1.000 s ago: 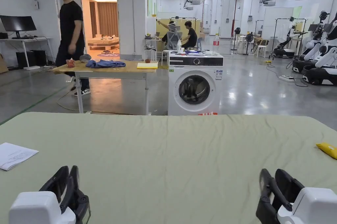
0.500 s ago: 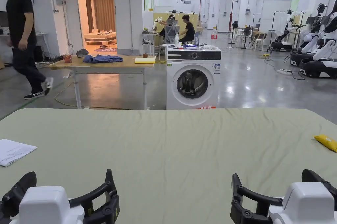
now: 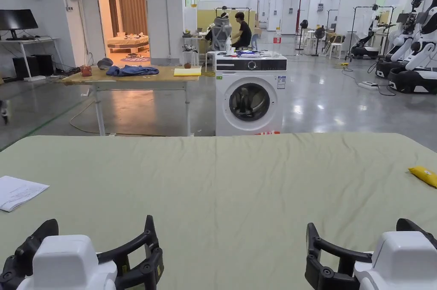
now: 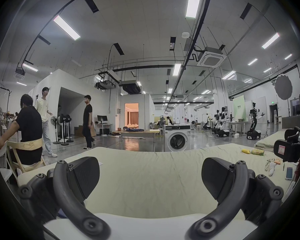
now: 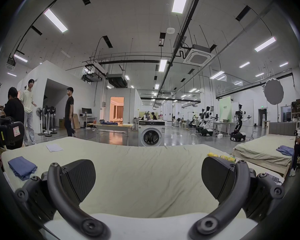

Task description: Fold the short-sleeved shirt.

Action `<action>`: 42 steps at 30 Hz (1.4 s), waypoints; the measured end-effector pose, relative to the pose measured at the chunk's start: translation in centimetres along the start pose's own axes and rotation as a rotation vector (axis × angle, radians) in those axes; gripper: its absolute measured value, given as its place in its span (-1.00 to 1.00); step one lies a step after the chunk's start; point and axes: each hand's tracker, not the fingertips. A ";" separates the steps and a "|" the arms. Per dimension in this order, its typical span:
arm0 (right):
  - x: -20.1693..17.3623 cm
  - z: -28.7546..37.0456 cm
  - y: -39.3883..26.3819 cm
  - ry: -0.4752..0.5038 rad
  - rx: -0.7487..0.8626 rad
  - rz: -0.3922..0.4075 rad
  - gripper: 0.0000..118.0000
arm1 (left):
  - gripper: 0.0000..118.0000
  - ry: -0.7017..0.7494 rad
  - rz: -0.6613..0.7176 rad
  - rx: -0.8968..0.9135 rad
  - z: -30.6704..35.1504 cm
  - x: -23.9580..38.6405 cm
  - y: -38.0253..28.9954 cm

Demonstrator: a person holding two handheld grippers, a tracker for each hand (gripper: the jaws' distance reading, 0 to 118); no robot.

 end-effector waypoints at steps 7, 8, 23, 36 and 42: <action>-0.1 -0.2 -0.2 -0.008 -0.022 -0.015 1.00 | 0.80 -0.009 -0.009 -0.003 -0.2 0.1 -0.3; -0.1 -0.3 -0.2 -0.010 -0.026 -0.014 1.00 | 0.80 -0.009 -0.011 -0.003 -0.3 0.1 -0.3; -0.4 -0.6 -0.1 -0.026 -0.029 0.013 1.00 | 0.80 -0.030 -0.044 -0.061 -1.2 0.1 0.1; -1.0 -1.5 -0.1 -0.023 -0.065 0.038 1.00 | 0.80 0.047 0.129 -0.162 -2.2 0.5 0.4; -1.2 -1.6 -0.6 -0.022 -0.083 0.038 1.00 | 0.80 0.118 0.150 -0.198 -2.4 0.3 1.8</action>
